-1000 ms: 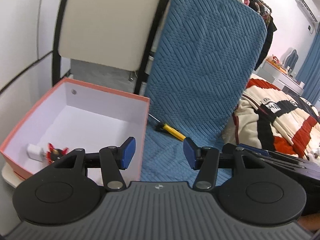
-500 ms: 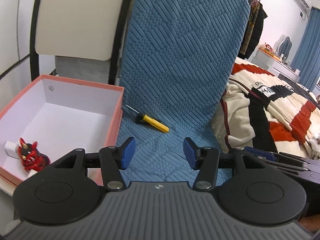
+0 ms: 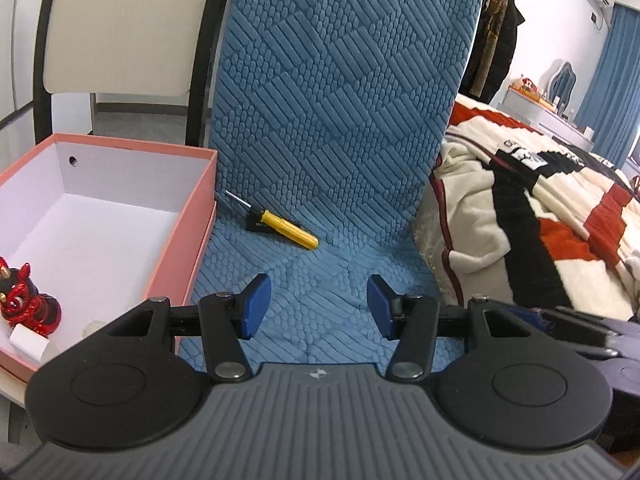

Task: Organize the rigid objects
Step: 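Withdraw both tools from the pink box back toward the seat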

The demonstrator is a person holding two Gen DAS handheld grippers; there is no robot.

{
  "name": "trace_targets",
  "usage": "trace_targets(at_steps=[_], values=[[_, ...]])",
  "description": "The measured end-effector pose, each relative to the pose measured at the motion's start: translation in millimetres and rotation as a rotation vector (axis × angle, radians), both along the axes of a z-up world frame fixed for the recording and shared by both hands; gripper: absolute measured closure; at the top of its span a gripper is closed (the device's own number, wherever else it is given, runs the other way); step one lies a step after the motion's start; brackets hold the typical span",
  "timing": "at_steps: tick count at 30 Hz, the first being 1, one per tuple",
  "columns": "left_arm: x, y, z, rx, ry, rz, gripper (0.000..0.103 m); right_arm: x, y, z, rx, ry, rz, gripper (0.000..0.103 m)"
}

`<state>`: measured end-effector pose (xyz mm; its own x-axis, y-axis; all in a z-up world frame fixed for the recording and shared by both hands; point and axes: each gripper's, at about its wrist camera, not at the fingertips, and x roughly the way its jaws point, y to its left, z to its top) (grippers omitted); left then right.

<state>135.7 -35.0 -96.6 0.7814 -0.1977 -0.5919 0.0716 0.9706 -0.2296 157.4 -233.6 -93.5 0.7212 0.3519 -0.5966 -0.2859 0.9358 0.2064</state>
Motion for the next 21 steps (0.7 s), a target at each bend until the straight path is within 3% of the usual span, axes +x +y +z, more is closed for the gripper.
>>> trace_targets(at_steps=[11,21], values=[[43,10,-33,0.068,0.020,-0.017,0.040,26,8,-21,-0.026,0.045,-0.016,0.063],[89,11,-64,0.046,0.054,-0.014,0.040,80,6,-44,0.042,0.085,-0.043,0.063]])
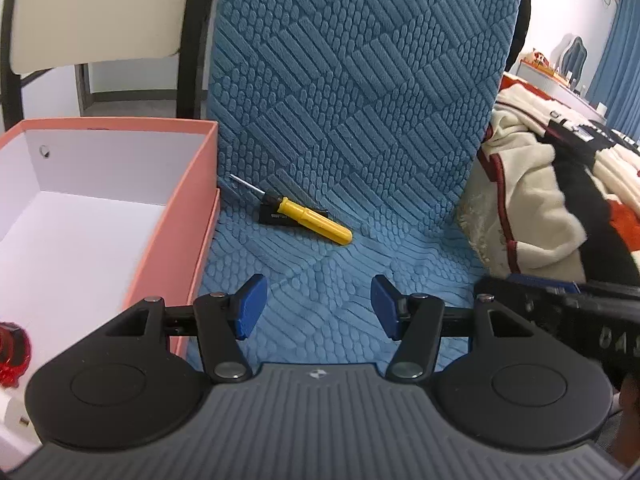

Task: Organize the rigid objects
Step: 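Close the right tool on the yellow screwdriver handle while the left tool approaches the black lighter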

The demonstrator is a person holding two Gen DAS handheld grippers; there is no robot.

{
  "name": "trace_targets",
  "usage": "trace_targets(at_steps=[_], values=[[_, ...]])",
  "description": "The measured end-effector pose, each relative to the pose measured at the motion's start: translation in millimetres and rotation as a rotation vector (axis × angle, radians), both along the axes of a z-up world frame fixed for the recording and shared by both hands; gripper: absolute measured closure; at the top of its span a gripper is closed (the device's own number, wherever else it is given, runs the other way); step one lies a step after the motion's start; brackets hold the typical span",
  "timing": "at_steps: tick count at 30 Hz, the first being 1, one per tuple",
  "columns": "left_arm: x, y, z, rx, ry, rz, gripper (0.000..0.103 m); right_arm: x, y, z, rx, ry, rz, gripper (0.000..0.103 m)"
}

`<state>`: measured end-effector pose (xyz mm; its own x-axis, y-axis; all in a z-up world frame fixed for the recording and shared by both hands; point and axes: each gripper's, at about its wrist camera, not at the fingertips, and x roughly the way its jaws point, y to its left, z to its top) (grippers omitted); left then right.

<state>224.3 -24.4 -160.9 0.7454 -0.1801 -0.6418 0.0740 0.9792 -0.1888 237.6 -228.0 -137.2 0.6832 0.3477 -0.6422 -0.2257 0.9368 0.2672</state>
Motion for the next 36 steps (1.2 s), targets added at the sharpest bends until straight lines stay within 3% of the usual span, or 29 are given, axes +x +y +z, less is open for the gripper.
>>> trace_targets(at_steps=[4,9,16,19,25,32,36], values=[[18,-4,-12,0.022,0.001,-0.003,0.040,23,-4,-5,0.004,-0.019,-0.017,0.063],[41,-3,-31,-0.013,0.044,0.008,0.040,56,1,-15,-0.011,-0.022,-0.005,0.063],[69,-9,-50,0.046,0.074,0.022,0.040,118,20,-38,-0.008,0.040,0.092,0.062],[79,-6,-54,0.055,0.085,0.037,0.040,141,32,-54,-0.019,0.079,0.142,0.058],[91,2,-59,0.065,0.102,0.043,0.041,170,55,-71,-0.051,0.117,0.188,0.055],[101,5,-65,0.055,0.126,0.058,0.041,195,87,-96,-0.193,0.094,0.292,0.055],[104,4,-65,0.051,0.128,0.068,0.041,202,90,-106,-0.202,0.108,0.346,0.056]])
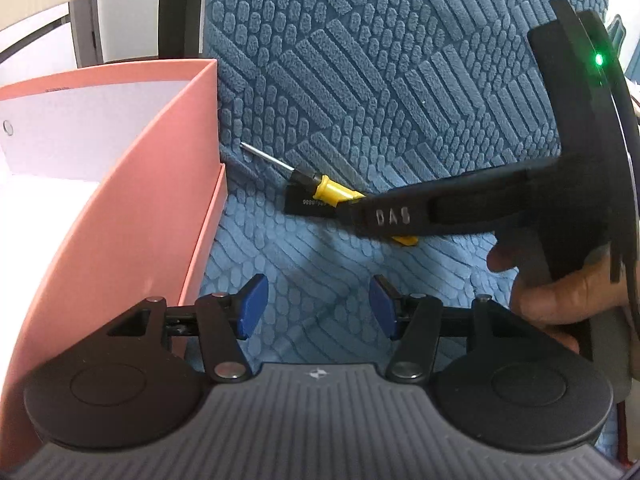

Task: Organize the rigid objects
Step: 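Close the right tool on the yellow screwdriver handle while the left tool approaches the black lighter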

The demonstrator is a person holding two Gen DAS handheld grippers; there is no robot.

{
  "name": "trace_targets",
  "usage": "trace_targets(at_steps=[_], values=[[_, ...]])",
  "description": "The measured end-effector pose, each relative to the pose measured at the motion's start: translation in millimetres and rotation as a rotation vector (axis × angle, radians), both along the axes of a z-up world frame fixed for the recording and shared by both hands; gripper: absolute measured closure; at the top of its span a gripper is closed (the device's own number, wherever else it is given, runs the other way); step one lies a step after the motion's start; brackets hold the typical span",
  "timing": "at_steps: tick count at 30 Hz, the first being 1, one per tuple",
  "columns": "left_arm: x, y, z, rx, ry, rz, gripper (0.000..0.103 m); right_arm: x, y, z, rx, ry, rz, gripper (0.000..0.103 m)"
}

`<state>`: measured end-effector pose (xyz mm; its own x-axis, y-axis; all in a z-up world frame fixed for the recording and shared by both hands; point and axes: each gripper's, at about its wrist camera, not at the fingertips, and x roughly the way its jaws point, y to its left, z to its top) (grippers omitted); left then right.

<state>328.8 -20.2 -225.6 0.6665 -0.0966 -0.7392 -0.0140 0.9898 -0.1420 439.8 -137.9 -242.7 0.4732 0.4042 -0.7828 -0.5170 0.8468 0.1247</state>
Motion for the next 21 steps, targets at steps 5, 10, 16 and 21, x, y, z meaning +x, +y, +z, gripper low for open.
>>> trace_targets(at_steps=[5,10,16,21], values=[[3,0,3,-0.005,-0.004,0.009,0.040,2,-6,-4,-0.007,0.029,-0.003,0.063],[5,-4,6,-0.007,-0.009,0.016,0.040,0,-18,4,0.006,0.066,-0.041,0.067],[14,-11,10,-0.003,-0.016,0.009,0.036,-14,-34,21,0.005,0.091,-0.076,0.070],[20,-22,14,-0.005,-0.023,-0.040,0.026,-24,-69,36,0.056,0.123,-0.162,0.079]])
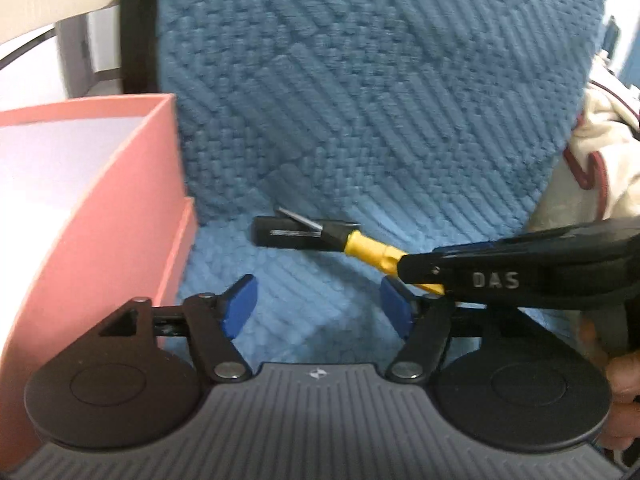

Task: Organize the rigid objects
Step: 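Close the right tool on the yellow screwdriver handle while the left tool approaches the black lighter, then close the left tool on the black lighter while the right tool lifts the screwdriver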

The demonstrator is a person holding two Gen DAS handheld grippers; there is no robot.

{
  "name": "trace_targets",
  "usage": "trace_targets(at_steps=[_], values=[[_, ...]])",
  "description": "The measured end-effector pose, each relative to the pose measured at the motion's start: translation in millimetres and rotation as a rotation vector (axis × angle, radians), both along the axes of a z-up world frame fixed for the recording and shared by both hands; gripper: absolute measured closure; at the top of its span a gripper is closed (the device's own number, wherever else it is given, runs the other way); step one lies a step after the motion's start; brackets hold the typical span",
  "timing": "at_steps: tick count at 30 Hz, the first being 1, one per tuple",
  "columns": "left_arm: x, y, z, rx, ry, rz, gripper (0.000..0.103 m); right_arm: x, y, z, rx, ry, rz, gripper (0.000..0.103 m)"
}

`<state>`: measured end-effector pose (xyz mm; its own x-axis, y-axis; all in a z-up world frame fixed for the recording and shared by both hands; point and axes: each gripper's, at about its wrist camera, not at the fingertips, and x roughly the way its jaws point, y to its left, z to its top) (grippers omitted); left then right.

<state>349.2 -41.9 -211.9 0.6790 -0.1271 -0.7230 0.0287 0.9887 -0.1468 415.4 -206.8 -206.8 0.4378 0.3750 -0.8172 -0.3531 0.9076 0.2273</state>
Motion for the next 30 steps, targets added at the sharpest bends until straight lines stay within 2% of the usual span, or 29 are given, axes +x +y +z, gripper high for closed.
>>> trace_targets(at_steps=[2,4,11,14,17,19,20,23,24,30], values=[[0,-11,2,0.016,-0.022,-0.045,0.023,-5,-12,4,0.011,0.010,-0.024,0.089],[0,-20,4,0.030,-0.043,-0.065,0.021,-10,-22,8,0.007,0.003,-0.053,0.090],[3,-30,2,0.033,-0.011,-0.084,0.021,4,-50,-2,0.049,0.051,-0.126,0.088],[2,-26,0,0.055,0.005,-0.089,0.021,6,-53,-4,0.075,0.072,-0.096,0.087],[3,-11,2,0.035,0.020,-0.058,0.021,3,-41,-5,0.051,0.070,-0.041,0.085],[3,-2,6,0.021,0.016,-0.030,0.021,1,-35,-4,0.030,0.057,-0.011,0.078],[4,0,8,0.015,0.014,-0.022,0.021,1,-32,-5,0.022,0.053,0.002,0.070],[8,5,12,0.007,0.009,0.001,0.021,0,-19,-10,-0.010,0.040,0.055,0.070],[10,5,13,0.005,0.009,0.006,0.021,-1,-15,-10,-0.024,0.030,0.082,0.073],[25,9,11,0.019,0.021,0.043,0.021,3,1,-21,-0.058,-0.002,0.167,0.070]])
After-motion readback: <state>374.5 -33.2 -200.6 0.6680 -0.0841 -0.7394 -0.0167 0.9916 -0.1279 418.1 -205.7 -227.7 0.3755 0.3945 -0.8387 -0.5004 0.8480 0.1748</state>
